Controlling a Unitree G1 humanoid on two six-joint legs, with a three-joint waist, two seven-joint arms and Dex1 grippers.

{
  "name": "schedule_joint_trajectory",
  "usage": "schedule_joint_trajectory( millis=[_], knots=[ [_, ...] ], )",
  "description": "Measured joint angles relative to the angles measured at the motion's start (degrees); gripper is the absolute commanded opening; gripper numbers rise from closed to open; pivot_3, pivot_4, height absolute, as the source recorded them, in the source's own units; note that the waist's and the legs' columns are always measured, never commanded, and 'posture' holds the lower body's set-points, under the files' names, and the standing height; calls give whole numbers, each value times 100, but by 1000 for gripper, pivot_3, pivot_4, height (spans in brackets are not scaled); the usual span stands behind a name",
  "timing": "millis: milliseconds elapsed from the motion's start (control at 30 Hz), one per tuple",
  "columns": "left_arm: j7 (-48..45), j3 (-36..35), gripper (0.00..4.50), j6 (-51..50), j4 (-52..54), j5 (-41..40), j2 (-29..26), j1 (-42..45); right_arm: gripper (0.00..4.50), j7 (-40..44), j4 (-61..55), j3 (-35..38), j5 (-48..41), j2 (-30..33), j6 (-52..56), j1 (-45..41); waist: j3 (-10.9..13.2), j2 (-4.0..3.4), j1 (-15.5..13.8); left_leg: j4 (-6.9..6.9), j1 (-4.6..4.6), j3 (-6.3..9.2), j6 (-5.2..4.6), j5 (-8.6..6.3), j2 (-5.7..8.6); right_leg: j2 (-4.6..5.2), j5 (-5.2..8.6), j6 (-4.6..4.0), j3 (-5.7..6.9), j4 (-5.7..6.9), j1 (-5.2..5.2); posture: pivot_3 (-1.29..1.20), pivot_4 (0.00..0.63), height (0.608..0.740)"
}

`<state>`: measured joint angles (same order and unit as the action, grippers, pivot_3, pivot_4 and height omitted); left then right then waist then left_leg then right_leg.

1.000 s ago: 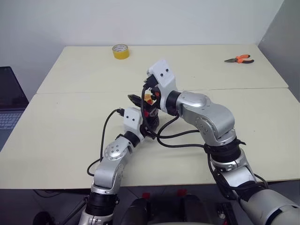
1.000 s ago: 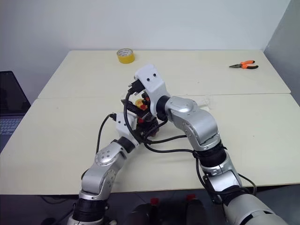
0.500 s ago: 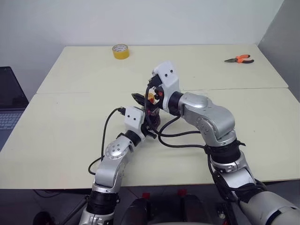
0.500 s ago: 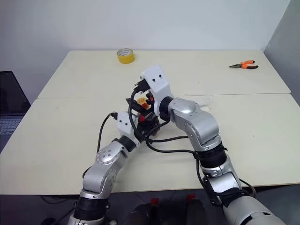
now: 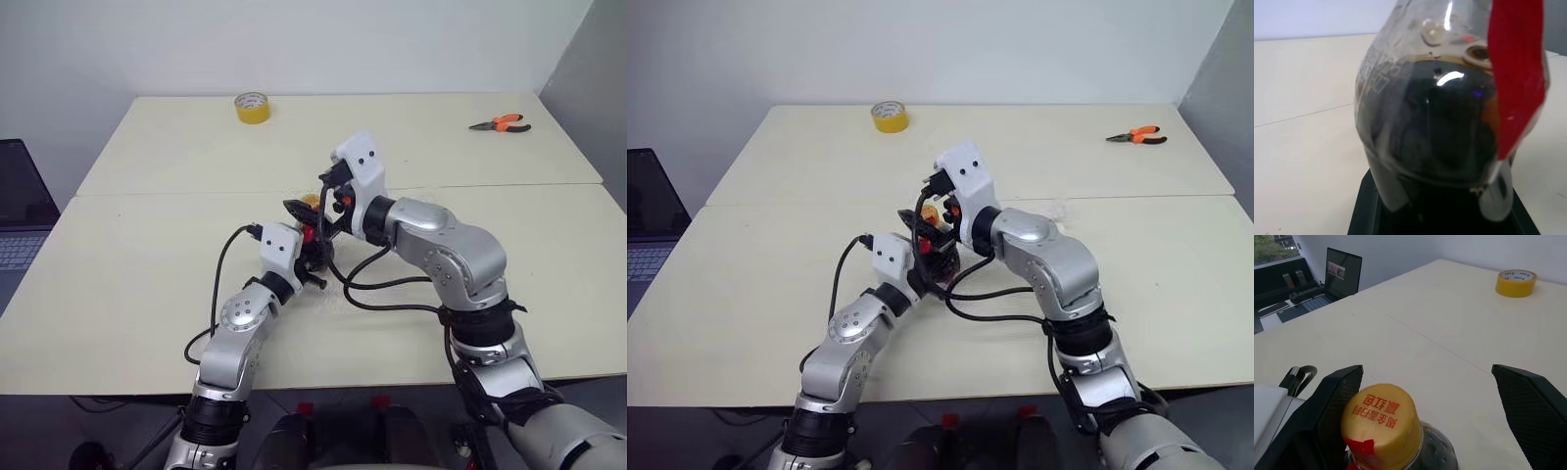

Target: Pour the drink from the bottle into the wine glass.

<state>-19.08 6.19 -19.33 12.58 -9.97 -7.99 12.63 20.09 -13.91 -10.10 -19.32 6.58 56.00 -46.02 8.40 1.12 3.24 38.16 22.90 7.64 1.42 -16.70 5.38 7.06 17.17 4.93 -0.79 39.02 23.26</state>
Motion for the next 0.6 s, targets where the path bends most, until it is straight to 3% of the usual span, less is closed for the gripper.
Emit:
schedule_joint_trajectory(
  millis=[600],
  knots=[
    [-9, 14, 824, 10, -83, 11, -11, 51, 4500, 120, -463, 246, -447, 443, 207, 340, 0, 0, -5, 0, 0, 0, 0, 0, 1, 0, 0, 0, 0, -1, -1, 0, 150, 740]
  ],
)
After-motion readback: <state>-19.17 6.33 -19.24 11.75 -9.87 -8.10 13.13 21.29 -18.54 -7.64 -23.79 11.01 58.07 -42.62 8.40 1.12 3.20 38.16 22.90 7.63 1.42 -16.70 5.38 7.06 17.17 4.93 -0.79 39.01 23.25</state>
